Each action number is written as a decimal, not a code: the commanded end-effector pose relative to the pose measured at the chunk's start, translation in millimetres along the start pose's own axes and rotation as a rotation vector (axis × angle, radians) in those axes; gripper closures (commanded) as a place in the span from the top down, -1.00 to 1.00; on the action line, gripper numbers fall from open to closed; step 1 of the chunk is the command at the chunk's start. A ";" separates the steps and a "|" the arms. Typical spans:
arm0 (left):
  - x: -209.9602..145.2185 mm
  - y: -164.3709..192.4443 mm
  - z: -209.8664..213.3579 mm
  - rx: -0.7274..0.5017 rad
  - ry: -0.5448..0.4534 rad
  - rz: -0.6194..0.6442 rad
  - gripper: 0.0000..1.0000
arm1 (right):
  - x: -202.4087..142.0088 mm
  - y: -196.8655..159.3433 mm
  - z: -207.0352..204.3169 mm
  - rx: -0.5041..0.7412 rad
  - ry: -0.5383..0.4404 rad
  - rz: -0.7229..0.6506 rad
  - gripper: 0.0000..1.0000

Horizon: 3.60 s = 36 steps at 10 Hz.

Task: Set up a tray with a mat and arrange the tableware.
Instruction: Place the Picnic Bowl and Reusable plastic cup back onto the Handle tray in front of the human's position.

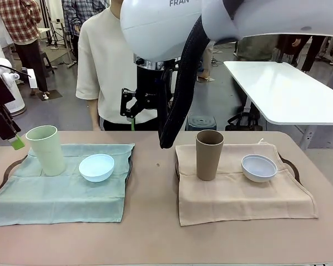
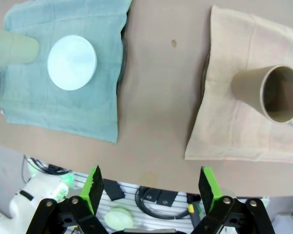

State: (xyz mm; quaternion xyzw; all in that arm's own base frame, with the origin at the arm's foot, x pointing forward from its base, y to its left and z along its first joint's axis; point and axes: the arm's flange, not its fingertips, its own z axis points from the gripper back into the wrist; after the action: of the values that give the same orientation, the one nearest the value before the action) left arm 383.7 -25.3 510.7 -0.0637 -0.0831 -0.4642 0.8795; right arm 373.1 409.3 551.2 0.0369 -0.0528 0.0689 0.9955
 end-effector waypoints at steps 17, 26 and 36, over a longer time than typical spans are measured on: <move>-66.4 14.1 57.5 -0.319 -0.093 0.807 1.00 | -74.7 -368.8 -20.0 0.511 0.202 -0.106 1.00; -219.9 105.6 46.1 -0.729 -0.372 1.020 1.00 | -184.2 -522.2 10.9 0.840 -0.176 -0.388 1.00; -249.3 113.0 55.3 -0.575 -0.373 1.190 1.00 | -192.6 -595.5 55.7 0.653 -0.102 -0.549 1.00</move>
State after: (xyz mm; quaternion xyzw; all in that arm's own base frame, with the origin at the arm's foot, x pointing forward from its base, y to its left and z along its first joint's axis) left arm 335.6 255.4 511.0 -0.4230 -0.0645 0.0976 0.8985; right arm 262.0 -200.6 540.6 0.3833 -0.0873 -0.1689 0.9038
